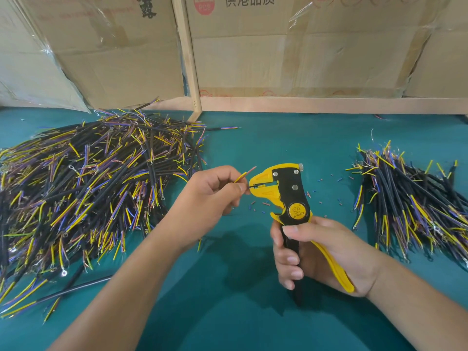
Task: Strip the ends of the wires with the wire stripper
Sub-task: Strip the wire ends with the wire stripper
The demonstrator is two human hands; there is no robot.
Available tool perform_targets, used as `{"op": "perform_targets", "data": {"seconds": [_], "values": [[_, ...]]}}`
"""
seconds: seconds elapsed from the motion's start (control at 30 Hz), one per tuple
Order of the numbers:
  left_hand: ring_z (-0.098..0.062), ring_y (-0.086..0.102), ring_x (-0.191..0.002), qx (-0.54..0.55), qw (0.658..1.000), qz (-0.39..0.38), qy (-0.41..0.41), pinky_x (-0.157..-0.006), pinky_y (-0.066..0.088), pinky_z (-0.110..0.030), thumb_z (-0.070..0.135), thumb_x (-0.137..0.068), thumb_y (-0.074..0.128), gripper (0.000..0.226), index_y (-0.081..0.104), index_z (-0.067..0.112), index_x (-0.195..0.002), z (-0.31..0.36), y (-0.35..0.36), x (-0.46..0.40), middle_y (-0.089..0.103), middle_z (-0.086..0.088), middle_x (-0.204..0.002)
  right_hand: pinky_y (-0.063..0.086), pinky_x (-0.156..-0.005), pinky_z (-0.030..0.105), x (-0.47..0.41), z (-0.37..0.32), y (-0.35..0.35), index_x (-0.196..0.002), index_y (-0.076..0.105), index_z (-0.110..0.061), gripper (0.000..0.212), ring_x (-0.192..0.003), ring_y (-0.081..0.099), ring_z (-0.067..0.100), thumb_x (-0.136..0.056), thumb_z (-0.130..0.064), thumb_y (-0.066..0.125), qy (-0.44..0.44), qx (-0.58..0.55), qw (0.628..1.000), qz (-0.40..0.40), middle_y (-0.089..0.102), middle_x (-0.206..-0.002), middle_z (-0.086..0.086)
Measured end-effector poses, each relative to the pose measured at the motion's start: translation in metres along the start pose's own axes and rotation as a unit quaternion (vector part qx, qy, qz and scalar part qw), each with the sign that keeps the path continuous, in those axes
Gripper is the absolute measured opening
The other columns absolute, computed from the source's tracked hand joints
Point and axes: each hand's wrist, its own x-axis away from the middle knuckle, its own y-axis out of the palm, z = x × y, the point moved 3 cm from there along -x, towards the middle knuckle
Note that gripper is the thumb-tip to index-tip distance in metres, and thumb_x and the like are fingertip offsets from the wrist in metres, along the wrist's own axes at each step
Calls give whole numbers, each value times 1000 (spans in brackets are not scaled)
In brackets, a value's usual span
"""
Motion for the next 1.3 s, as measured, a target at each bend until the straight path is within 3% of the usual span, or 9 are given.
{"op": "perform_targets", "data": {"seconds": [0.3,0.93,1.3], "values": [[-9,32,-52,31,999,-23,8,-52,30,-16,13,-88,55,23,64,23,-70,2,1,2,47,0,-63,40,-59,37,2,-3,5,-83,54,-7,26,-53,37,21,-86,-25,73,-6,-5,1000,-3,36,-66,8],[-9,31,-52,4,999,-27,27,-51,29,-16,12,-88,57,16,64,19,-75,0,-3,2,41,4,-61,46,-70,44,1,1,1,-98,58,-3,31,-64,50,27,-89,-28,73,-6,-33,997,-67,47,-76,13],[-10,29,-52,-2,999,-30,27,-51,29,-16,12,-88,58,12,62,12,-77,-1,-4,2,40,6,-58,44,-61,38,1,0,2,-88,58,-5,29,-55,41,22,-86,-28,76,9,-15,1000,-21,40,-68,10]]}}
